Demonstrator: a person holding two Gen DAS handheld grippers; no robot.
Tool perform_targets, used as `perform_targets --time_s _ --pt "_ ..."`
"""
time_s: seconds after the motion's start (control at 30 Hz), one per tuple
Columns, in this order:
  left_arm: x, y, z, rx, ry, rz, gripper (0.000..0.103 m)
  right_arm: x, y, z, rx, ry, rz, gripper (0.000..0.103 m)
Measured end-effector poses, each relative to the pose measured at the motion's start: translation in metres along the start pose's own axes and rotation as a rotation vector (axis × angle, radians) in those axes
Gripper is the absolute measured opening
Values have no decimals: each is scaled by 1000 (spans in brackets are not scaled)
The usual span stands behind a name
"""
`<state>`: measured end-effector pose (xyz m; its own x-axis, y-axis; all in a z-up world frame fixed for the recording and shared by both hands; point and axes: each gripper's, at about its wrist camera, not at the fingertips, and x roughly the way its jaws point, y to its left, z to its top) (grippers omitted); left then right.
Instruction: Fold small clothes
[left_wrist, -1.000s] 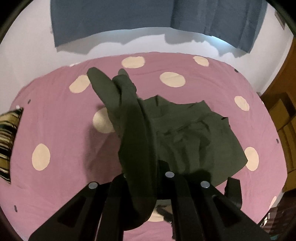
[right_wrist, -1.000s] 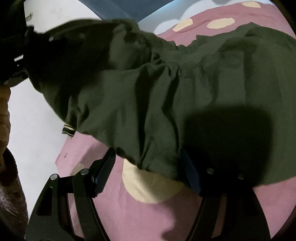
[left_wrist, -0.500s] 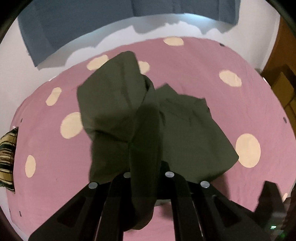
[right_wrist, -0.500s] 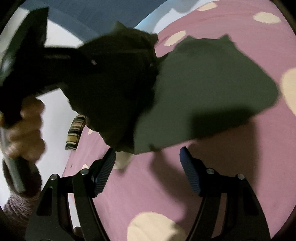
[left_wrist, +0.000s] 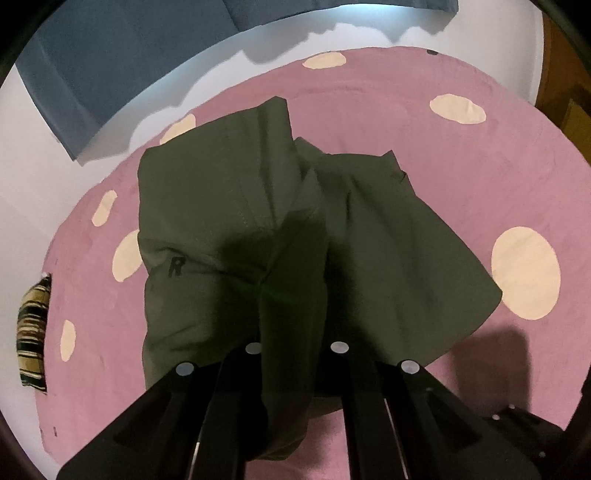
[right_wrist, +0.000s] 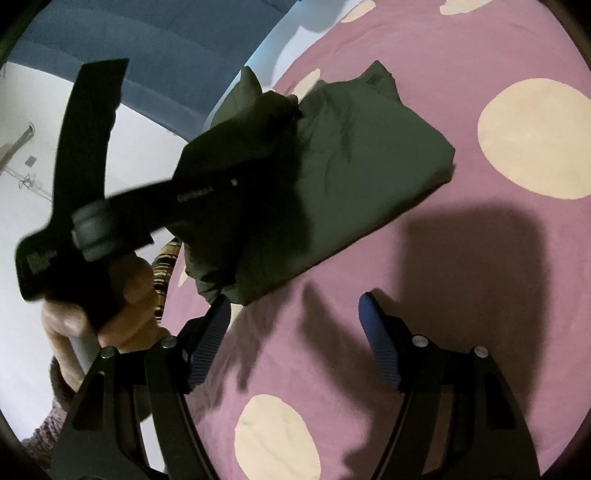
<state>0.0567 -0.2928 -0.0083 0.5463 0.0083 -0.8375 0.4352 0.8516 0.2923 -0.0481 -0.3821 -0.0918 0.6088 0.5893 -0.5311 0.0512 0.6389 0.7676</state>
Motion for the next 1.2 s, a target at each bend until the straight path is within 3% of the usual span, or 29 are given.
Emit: perform_targets --time_s 0.47,0.53,0.7,0.83,1.03,1.2 --pt "-10 -9 -4 13 -58 9 23 -8 -15 1 36 -19 6 72" --pt "-15 -12 -4 20 -72 12 31 -14 -18 3 44 -28 8 72" --pt "-43 -19 -6 37 -137 -27 36 -24 -22 5 53 -56 3 72" --pt "-73 -20 -15 48 -217 -61 52 -34 -26 9 62 -81 -2 72" --pt "-112 13 -55 47 -366 -98 64 -43 -29 14 67 -104 -4 72" --pt "-109 66 -99 -27 -410 -138 71 -43 -28 15 69 -95 0 72"
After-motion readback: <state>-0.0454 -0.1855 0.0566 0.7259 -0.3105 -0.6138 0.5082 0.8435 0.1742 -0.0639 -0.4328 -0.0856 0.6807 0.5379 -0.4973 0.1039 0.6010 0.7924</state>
